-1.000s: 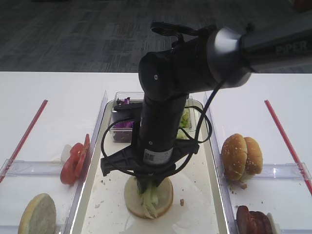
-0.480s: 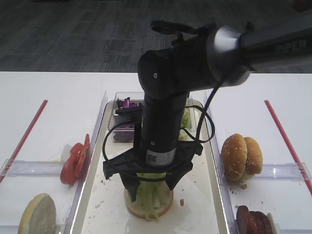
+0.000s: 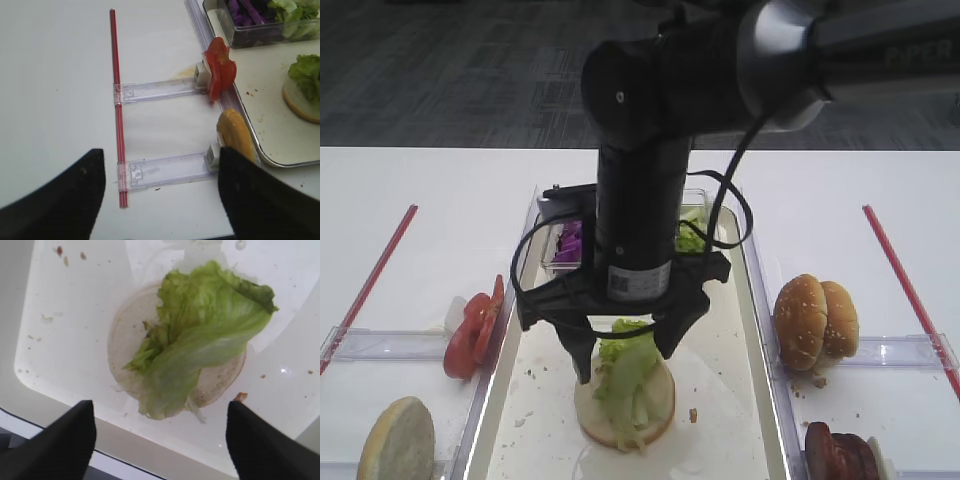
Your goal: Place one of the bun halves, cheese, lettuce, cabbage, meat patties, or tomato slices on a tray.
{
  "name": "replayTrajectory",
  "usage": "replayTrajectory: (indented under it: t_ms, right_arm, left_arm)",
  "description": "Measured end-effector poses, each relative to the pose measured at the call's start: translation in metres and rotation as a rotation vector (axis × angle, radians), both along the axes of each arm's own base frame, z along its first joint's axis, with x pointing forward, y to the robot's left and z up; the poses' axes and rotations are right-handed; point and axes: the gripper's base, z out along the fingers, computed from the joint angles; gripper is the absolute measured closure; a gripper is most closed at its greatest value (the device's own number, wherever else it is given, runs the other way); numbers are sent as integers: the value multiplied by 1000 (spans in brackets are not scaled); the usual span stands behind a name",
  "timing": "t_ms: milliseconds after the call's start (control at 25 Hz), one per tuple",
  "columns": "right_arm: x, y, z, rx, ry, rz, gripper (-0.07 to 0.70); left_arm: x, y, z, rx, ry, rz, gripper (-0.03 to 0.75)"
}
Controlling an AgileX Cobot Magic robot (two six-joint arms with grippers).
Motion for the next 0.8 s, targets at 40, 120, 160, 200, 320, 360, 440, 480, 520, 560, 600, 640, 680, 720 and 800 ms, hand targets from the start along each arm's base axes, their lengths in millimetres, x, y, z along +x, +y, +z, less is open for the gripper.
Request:
replayTrajectory:
  t_ms: [40, 120, 160, 200, 320, 360, 440, 480, 520, 560, 600, 640, 680, 720, 800]
  right_arm:
    - [1, 1, 5, 0, -1, -1, 78]
    - [5, 4, 16, 4, -15, -6, 78]
    - [8, 5, 22, 9, -40, -9, 78]
    - [12, 7, 29, 14, -66, -11, 78]
    - [24, 9, 50, 42, -144, -28, 78]
    - [29, 10, 58, 61, -166, -38, 78]
    - [40, 5, 71, 93, -197, -68, 78]
    - [45, 3, 77, 108, -211, -81, 78]
    - [49, 0, 82, 124, -219, -97, 78]
    - [54, -3, 87, 134, -232, -110, 78]
    - [57, -5, 91, 141, -238, -122, 78]
    - [59, -6, 93, 148, -246, -128, 78]
    - [61, -8, 95, 150, -247, -136, 78]
    - [63, -10, 96, 152, -250, -142, 78]
    - [66, -13, 97, 152, -252, -150, 78]
  left_arm:
    - [0, 0, 0, 0, 0, 0, 260]
    - [0, 0, 0, 0, 0, 0, 260]
    - [0, 0, 0, 0, 0, 0, 260]
    - [0, 0, 0, 0, 0, 0, 260]
    - [0, 0, 0, 0, 0, 0, 260]
    - [0, 0, 0, 0, 0, 0, 260]
    - [0, 0, 0, 0, 0, 0, 260]
    - [0, 0, 0, 0, 0, 0, 260]
    - [0, 0, 0, 0, 0, 0, 260]
    - [0, 0, 0, 0, 0, 0, 260]
    - [0, 0, 0, 0, 0, 0, 260]
    - [0, 0, 0, 0, 0, 0, 260]
    - [0, 0, 0, 0, 0, 0, 260]
    - [0, 0, 0, 0, 0, 0, 260]
    - [0, 0, 0, 0, 0, 0, 260]
